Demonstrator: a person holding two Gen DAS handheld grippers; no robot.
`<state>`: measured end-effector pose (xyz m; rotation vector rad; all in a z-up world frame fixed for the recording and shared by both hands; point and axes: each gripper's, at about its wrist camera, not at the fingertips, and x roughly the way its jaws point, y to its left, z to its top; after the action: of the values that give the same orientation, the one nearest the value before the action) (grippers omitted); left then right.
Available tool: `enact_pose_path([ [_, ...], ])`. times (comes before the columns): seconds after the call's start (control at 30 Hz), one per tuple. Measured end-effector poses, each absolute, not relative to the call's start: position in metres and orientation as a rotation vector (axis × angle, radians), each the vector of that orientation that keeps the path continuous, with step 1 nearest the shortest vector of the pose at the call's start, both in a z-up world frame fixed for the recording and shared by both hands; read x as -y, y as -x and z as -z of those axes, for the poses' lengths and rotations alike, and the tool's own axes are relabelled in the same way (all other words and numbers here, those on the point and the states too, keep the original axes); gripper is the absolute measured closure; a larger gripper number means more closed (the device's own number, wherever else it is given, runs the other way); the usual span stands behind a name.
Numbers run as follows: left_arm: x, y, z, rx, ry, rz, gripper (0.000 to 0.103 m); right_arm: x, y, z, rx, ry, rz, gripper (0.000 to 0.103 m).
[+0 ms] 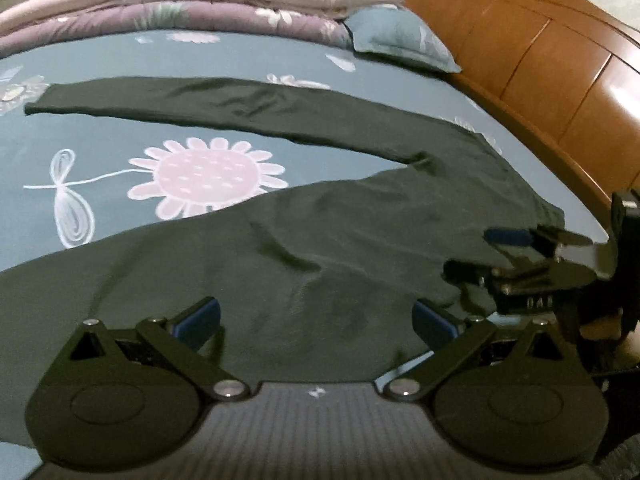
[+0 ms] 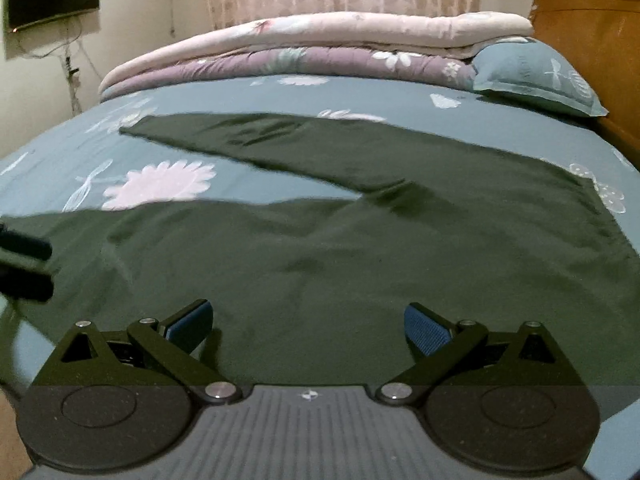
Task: Fold clothes
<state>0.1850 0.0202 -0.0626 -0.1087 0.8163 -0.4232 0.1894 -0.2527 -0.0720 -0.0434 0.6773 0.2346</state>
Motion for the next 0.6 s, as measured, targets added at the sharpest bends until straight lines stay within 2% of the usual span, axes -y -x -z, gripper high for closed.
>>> enact_pose_path([
  [0.27, -0.033, -0.164, 0.081, -0.835, 0.182, 0.399, 0.002, 0.246, -0.177, 0.078, -0.67, 0.071, -0.222, 0.0],
  [0.6, -0.043, -0.157, 0.071, -0.787, 0.173, 0.335, 0.001, 0.243, -0.176, 0.078, -0.671, 0.082, -0.206, 0.0],
])
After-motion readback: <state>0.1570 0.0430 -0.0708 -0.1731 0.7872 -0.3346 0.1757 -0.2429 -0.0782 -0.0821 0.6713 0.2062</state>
